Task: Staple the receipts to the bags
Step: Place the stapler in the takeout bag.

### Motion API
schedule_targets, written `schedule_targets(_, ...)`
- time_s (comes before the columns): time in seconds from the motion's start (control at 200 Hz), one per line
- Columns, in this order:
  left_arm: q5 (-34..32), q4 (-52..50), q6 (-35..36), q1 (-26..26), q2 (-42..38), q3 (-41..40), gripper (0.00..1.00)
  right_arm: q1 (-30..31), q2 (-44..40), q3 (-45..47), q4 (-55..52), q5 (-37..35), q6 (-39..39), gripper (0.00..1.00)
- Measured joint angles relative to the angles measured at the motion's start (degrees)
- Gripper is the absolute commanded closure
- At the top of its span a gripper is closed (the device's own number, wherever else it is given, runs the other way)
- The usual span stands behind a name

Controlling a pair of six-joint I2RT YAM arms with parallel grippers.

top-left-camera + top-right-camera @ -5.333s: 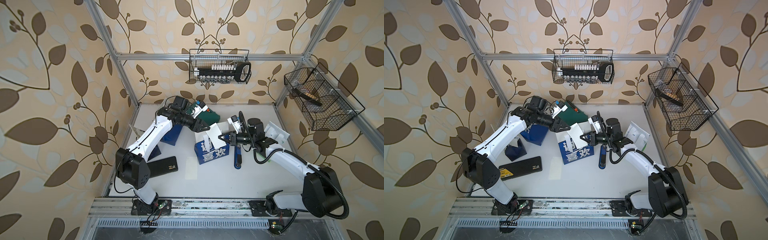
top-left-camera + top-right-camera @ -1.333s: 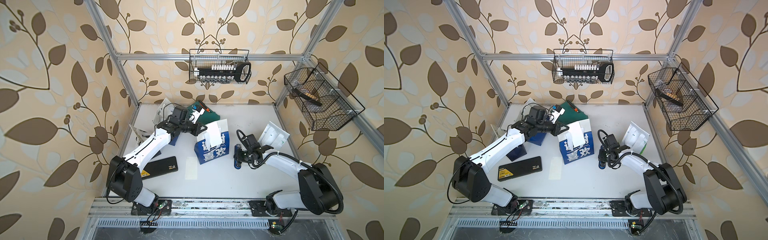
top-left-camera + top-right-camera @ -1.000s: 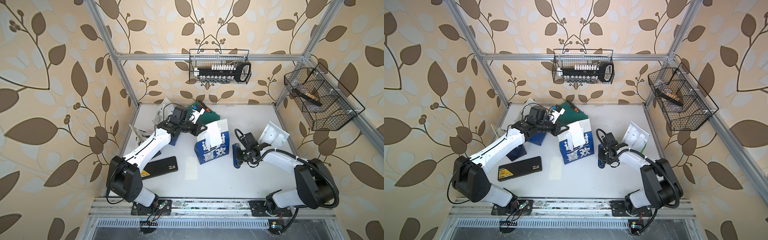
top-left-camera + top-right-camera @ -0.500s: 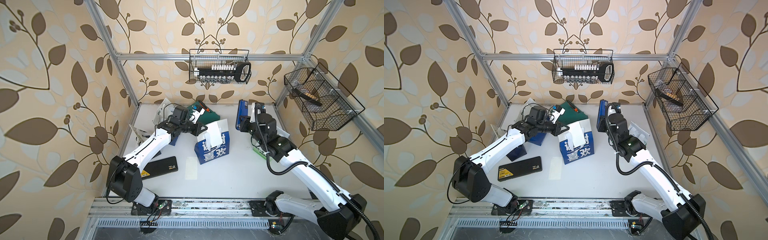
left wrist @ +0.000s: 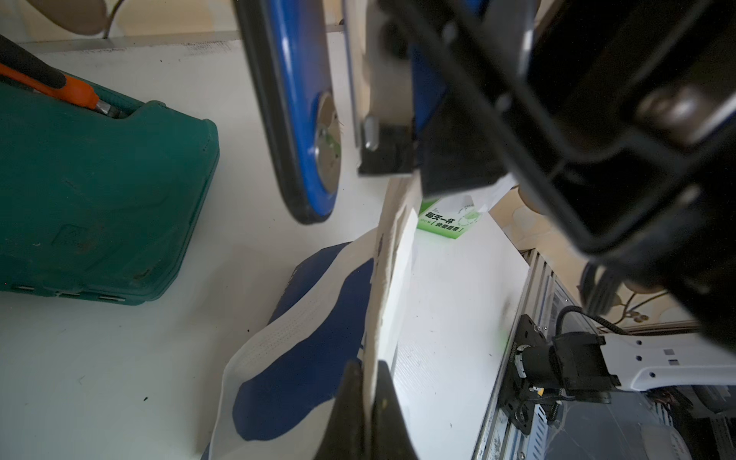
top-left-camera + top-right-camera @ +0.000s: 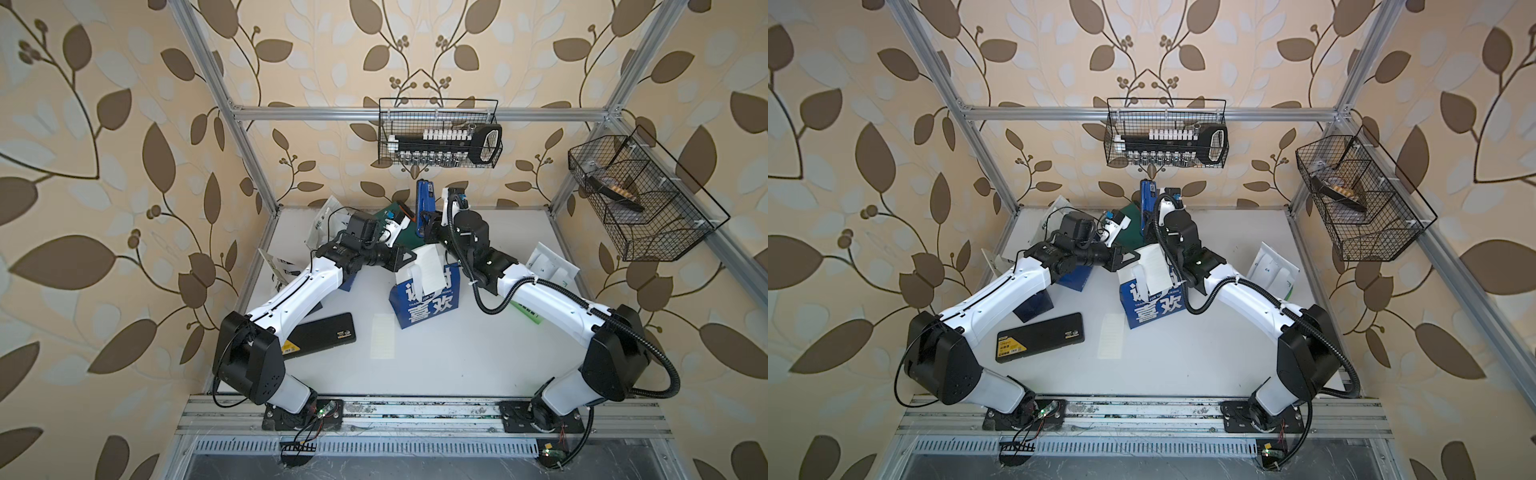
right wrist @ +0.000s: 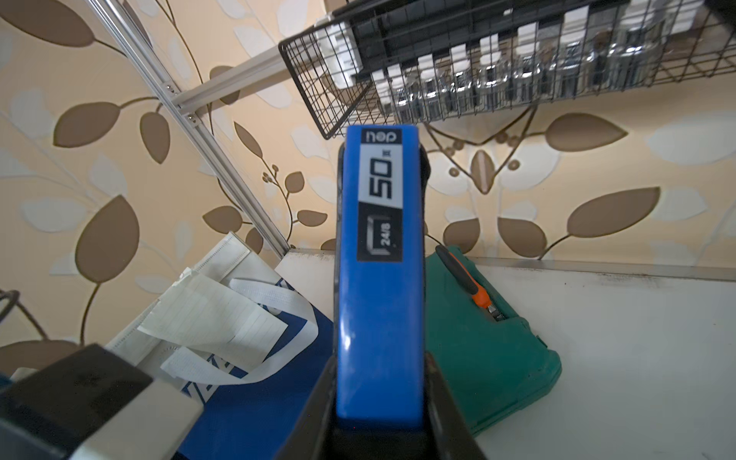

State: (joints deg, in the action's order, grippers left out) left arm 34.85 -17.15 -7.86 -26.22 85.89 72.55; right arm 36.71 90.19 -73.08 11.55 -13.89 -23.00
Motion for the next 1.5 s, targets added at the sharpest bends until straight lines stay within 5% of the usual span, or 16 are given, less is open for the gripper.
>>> schedule_targets(0.47, -2.38, 0.79, -2.62, -0.13, 0.00, 0.00, 1.00, 5.31, -4.68, 2.14, -1.92, -1.25, 3.19, 1.00)
schedule_targets(1.499, -2.40, 0.90, -3.17, -0.13, 0.00, 0.00, 1.00, 4.04, -2.14, 3.91, 1.75, -2.54, 6.34, 1.00)
